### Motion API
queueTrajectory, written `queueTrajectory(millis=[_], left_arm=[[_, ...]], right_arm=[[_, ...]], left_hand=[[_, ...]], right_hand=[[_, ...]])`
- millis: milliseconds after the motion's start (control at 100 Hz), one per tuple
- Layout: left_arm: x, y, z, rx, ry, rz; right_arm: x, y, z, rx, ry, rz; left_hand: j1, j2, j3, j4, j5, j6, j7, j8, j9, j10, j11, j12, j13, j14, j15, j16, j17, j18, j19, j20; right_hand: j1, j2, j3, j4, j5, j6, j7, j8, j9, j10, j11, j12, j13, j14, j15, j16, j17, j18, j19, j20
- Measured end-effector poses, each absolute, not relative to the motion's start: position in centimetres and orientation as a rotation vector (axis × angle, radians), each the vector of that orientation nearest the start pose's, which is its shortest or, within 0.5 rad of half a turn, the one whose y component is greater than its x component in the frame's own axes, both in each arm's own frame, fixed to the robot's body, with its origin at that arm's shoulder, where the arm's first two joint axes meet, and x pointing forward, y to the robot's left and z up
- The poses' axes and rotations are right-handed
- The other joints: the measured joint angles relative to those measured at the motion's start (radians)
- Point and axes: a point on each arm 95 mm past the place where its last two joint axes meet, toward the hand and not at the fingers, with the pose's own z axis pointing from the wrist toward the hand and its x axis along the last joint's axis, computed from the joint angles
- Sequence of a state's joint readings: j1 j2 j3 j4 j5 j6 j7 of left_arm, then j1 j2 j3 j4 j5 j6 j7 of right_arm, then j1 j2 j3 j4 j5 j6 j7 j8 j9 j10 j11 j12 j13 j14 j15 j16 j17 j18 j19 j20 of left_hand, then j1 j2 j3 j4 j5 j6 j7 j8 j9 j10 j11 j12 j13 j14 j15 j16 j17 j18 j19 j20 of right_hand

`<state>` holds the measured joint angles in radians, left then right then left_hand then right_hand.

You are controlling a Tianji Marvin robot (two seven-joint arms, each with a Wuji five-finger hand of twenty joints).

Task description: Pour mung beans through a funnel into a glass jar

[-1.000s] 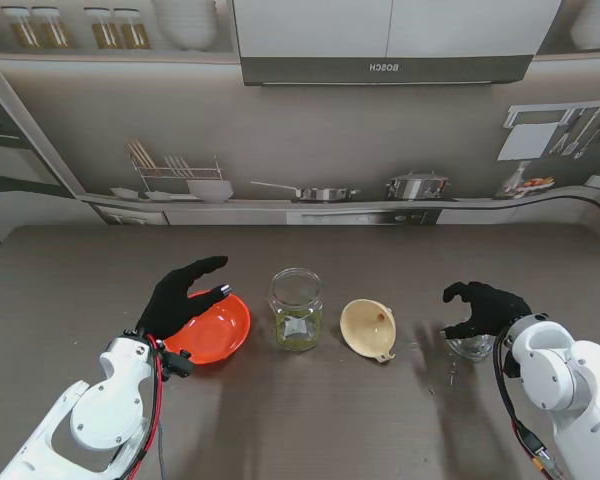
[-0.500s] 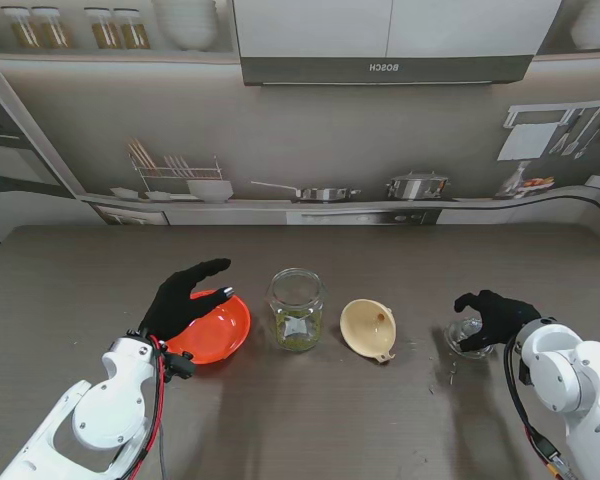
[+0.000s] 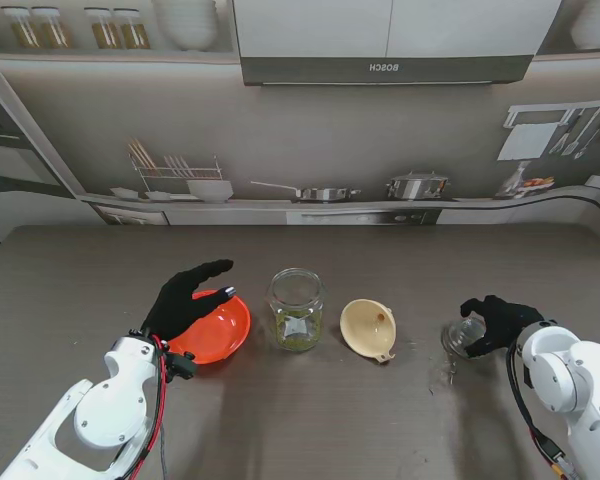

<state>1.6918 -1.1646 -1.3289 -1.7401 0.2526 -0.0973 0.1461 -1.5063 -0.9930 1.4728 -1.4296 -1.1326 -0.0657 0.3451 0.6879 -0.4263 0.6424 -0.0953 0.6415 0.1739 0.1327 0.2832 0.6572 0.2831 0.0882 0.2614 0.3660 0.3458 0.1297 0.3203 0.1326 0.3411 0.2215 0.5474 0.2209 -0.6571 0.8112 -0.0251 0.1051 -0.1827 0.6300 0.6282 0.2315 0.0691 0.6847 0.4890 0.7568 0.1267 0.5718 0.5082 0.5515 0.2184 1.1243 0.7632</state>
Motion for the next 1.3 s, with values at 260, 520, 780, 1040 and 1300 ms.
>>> queueTrajectory(millis=[260, 520, 780, 1040, 1300], left_arm=[[37.9, 0.6, -29.0, -1.769, 0.776, -2.107], [37.9, 0.6, -29.0, -1.774, 0.777, -2.104], [37.9, 0.6, -29.0, -1.776, 0.776, -2.104], [37.9, 0.6, -29.0, -1.780, 0.775, -2.103], [37.9, 0.6, -29.0, -1.784, 0.776, -2.103]], right_arm=[[43.4, -16.0, -33.8, 1.372, 1.640, 0.884], [44.0, -15.9, -34.7, 1.392, 1.637, 0.892], [44.4, -15.5, -35.2, 1.399, 1.639, 0.904], [45.0, -14.9, -35.3, 1.417, 1.644, 0.924], [45.3, -14.7, -35.2, 1.433, 1.647, 0.936]], left_hand=[[0.000, 0.000, 0.000, 0.000, 0.000, 0.000, 0.000, 0.000, 0.000, 0.000, 0.000, 0.000, 0.000, 0.000, 0.000, 0.000, 0.000, 0.000, 0.000, 0.000], [0.000, 0.000, 0.000, 0.000, 0.000, 0.000, 0.000, 0.000, 0.000, 0.000, 0.000, 0.000, 0.000, 0.000, 0.000, 0.000, 0.000, 0.000, 0.000, 0.000], [0.000, 0.000, 0.000, 0.000, 0.000, 0.000, 0.000, 0.000, 0.000, 0.000, 0.000, 0.000, 0.000, 0.000, 0.000, 0.000, 0.000, 0.000, 0.000, 0.000], [0.000, 0.000, -0.009, 0.000, 0.000, 0.000, 0.000, 0.000, 0.000, 0.000, 0.000, 0.000, 0.000, 0.000, 0.000, 0.000, 0.000, 0.000, 0.000, 0.000], [0.000, 0.011, -0.012, 0.000, 0.000, 0.000, 0.000, 0.000, 0.000, 0.000, 0.000, 0.000, 0.000, 0.000, 0.000, 0.000, -0.001, 0.000, 0.000, 0.001]], right_hand=[[0.011, -0.006, -0.001, 0.000, 0.000, 0.009, 0.000, 0.006, 0.000, 0.000, 0.028, 0.002, 0.003, 0.000, 0.027, 0.011, 0.029, -0.023, 0.031, 0.001], [0.100, -0.035, -0.007, 0.001, 0.000, 0.012, 0.056, 0.029, 0.001, 0.000, 0.079, 0.025, 0.029, 0.000, 0.054, 0.012, 0.079, -0.023, 0.056, 0.000], [0.172, -0.073, -0.007, 0.012, 0.003, 0.013, 0.148, 0.029, 0.029, -0.013, 0.156, 0.074, 0.056, 0.000, 0.095, 0.026, 0.098, -0.024, 0.056, -0.002], [0.170, -0.226, 0.335, -0.034, 0.067, 0.016, 0.285, 0.027, 0.103, -0.025, 0.202, 0.137, 0.128, -0.004, 0.177, 0.061, 0.149, -0.045, 0.072, -0.013], [0.144, -0.265, 0.454, -0.075, 0.099, 0.016, 0.303, 0.018, 0.128, -0.022, 0.214, 0.152, 0.175, -0.040, 0.212, 0.074, 0.184, -0.058, 0.105, -0.013]])
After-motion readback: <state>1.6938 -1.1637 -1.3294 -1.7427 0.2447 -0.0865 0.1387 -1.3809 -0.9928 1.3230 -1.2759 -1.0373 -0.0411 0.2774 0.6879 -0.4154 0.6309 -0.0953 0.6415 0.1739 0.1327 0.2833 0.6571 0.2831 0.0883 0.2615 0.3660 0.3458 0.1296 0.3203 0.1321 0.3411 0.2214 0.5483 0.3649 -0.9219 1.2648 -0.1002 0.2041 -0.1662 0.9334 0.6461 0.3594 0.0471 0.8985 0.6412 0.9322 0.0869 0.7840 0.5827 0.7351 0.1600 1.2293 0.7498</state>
